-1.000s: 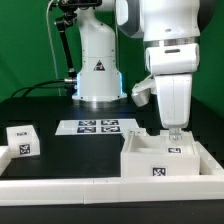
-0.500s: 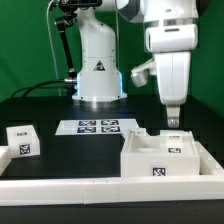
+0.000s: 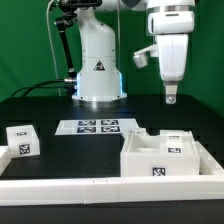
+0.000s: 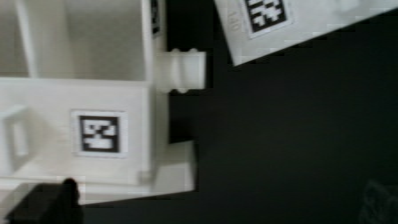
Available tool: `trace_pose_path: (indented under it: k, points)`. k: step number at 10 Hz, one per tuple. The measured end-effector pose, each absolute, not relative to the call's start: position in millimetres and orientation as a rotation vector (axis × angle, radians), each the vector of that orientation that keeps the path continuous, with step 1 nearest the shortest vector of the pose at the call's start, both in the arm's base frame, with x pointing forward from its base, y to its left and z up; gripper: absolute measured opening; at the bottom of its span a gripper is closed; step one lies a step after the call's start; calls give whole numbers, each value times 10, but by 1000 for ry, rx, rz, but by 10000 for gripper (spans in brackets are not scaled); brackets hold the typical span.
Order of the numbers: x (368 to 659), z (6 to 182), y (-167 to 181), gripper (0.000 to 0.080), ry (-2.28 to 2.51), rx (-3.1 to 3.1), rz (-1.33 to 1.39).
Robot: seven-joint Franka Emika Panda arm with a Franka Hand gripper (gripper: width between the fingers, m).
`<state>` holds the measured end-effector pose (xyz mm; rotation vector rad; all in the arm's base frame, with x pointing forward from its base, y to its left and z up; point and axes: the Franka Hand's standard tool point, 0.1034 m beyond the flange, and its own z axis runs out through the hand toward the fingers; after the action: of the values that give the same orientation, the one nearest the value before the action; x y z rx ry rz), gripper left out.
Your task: Assemble cabinet
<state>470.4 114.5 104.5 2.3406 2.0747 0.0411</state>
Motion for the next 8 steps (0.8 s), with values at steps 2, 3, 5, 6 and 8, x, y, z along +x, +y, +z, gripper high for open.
trace_pose_path:
  k: [2, 3, 5, 6, 8]
  points:
    - [4662, 1019, 1130, 796, 2071, 2349, 30]
    - [4662, 1015, 1128, 796, 2070, 2350, 30]
    - [4656, 1001, 1119, 796, 2094, 2327, 38]
    - [4627, 956, 1084, 796, 2217, 2187, 99]
    - [4517, 887, 917, 796, 2424, 1945, 96]
